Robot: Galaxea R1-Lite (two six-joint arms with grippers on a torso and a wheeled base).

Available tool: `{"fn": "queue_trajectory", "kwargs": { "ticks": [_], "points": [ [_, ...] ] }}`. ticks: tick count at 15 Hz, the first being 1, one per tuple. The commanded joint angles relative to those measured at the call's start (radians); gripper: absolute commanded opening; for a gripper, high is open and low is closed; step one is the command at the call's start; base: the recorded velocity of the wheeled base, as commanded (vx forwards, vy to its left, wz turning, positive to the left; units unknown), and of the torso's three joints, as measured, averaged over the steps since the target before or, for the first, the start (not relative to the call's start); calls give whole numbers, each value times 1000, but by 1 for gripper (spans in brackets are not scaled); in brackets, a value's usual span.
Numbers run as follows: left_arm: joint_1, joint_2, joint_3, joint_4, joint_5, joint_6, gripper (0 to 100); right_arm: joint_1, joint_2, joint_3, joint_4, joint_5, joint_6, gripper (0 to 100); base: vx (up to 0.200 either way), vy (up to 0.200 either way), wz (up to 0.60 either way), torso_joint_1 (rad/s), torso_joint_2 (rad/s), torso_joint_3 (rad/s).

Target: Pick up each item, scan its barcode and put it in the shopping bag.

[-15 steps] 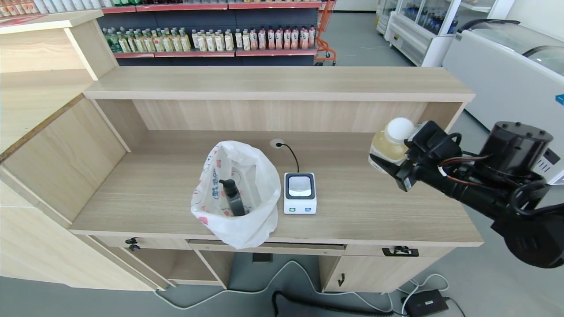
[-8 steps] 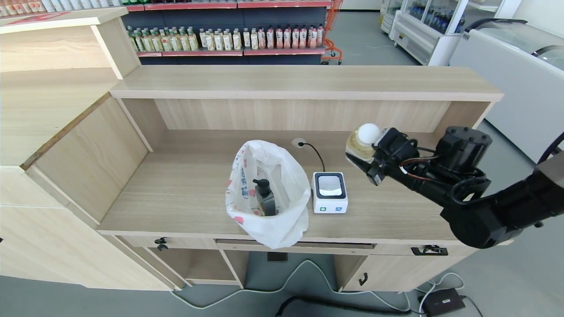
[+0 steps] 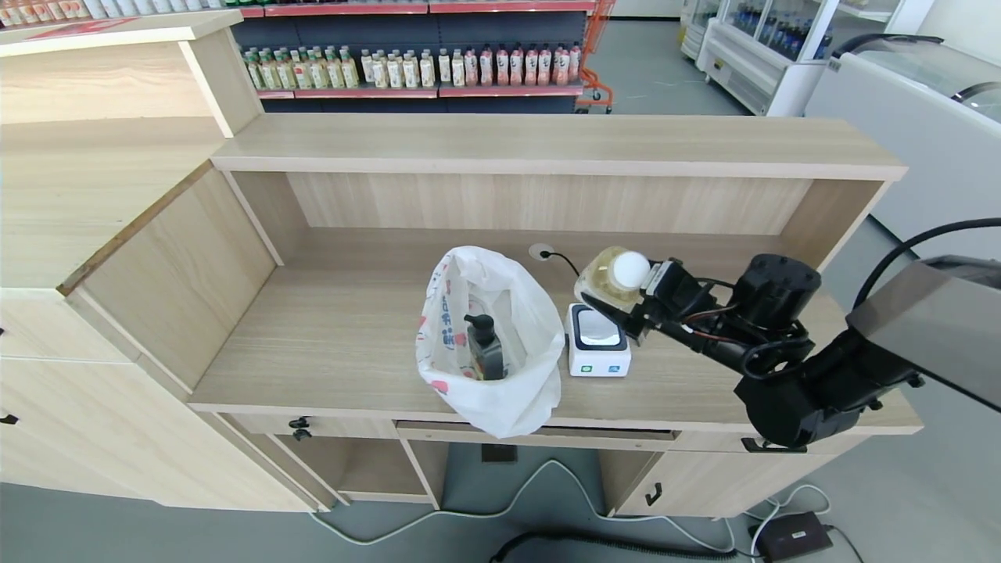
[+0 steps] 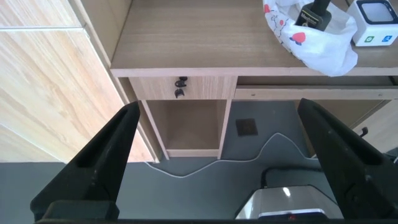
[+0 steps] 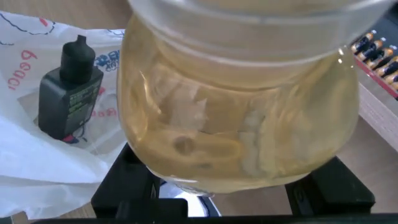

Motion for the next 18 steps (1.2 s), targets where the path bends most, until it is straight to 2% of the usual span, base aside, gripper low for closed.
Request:
{"fn": "queue_trajectory", "kwargs": {
  "ticks": [1,7,13,18],
  "points": [
    [0,0,0,0,0,0,100,-16,75,-18,-26,41,1,0,0,0,0,0,0,0],
    [0,0,0,0,0,-1,100,-71,174,-102,-93,139,0,0,0,0,0,0,0,0],
    [0,0,0,0,0,0,100,-81,233,-183,-93,139,-9,0,0,0,0,0,0,0],
    [0,2,0,0,0,0,100,-81,259,-194,-97,139,-12,0,0,0,0,0,0,0]
  ]
}}
